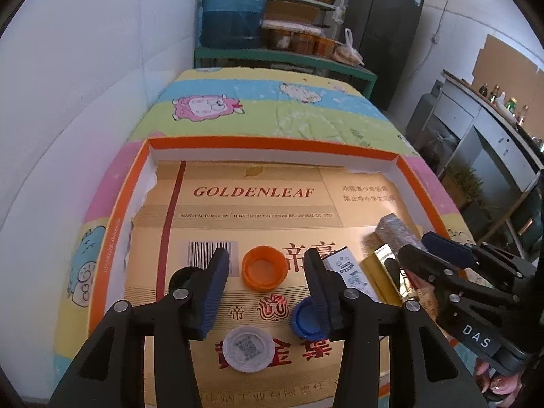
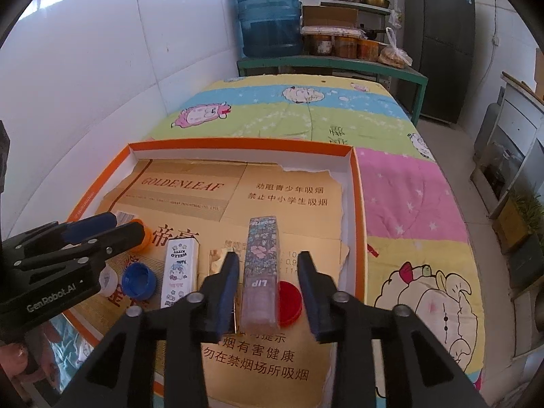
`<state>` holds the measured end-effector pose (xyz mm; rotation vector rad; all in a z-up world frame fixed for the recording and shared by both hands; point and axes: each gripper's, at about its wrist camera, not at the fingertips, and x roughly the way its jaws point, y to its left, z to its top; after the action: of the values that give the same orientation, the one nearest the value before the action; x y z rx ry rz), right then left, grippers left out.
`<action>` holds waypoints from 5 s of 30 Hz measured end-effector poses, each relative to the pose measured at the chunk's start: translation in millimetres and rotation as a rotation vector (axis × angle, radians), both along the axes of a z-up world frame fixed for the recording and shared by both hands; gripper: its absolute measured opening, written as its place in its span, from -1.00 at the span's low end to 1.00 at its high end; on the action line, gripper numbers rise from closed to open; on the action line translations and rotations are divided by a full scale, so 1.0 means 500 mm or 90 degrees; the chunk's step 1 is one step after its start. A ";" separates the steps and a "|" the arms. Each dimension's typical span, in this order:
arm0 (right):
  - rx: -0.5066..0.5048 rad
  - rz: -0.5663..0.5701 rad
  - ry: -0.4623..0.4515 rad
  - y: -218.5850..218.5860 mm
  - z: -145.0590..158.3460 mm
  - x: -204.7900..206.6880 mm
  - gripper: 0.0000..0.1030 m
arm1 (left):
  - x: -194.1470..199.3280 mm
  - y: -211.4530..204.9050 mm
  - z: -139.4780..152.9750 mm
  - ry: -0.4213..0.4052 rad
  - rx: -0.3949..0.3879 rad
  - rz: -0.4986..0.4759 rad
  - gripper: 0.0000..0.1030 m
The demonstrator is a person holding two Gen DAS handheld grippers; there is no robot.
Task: Organize rigid objects
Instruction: 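Open the right tool to drop the clear packet while the left tool lowers the orange cap, then withdraw both open tools from the box toward the loose items on the quilt, then grasp the teal tube with the right tool while the left tool grasps the second orange cap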
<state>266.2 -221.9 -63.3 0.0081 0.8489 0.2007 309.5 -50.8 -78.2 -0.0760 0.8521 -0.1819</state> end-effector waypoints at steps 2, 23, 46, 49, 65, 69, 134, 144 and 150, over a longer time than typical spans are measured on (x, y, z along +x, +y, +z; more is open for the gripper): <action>0.000 -0.001 -0.002 0.000 0.004 -0.003 -0.29 | -0.004 0.000 0.007 -0.008 0.005 0.001 -0.08; 0.004 -0.008 -0.020 0.002 0.044 -0.064 -0.28 | -0.079 0.002 0.062 -0.053 0.037 0.008 -0.08; 0.002 -0.003 -0.058 0.030 0.119 -0.165 -0.29 | -0.190 0.027 0.124 -0.083 0.022 0.010 -0.08; 0.002 -0.004 -0.060 0.031 0.125 -0.177 -0.29 | -0.206 0.029 0.131 -0.086 0.018 0.010 -0.08; 0.015 0.008 -0.084 0.055 0.164 -0.273 -0.28 | -0.312 0.080 0.176 -0.108 -0.005 0.027 -0.08; 0.013 0.008 -0.085 0.063 0.168 -0.298 -0.28 | -0.342 0.100 0.179 -0.111 -0.018 0.032 -0.08; -0.052 0.062 0.031 0.154 -0.033 -0.348 -0.57 | -0.387 0.071 -0.009 0.022 -0.034 -0.074 -0.08; -0.015 0.028 0.024 0.081 -0.014 -0.372 -0.57 | -0.346 0.016 -0.054 0.042 0.013 -0.075 -0.08; -0.002 0.022 0.025 0.071 -0.017 -0.370 -0.57 | -0.343 0.003 -0.058 0.025 0.046 -0.071 -0.40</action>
<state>81.2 -186.3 -72.0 -0.0060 0.8888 0.2329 137.9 -49.3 -107.1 0.0369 0.9021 -0.2551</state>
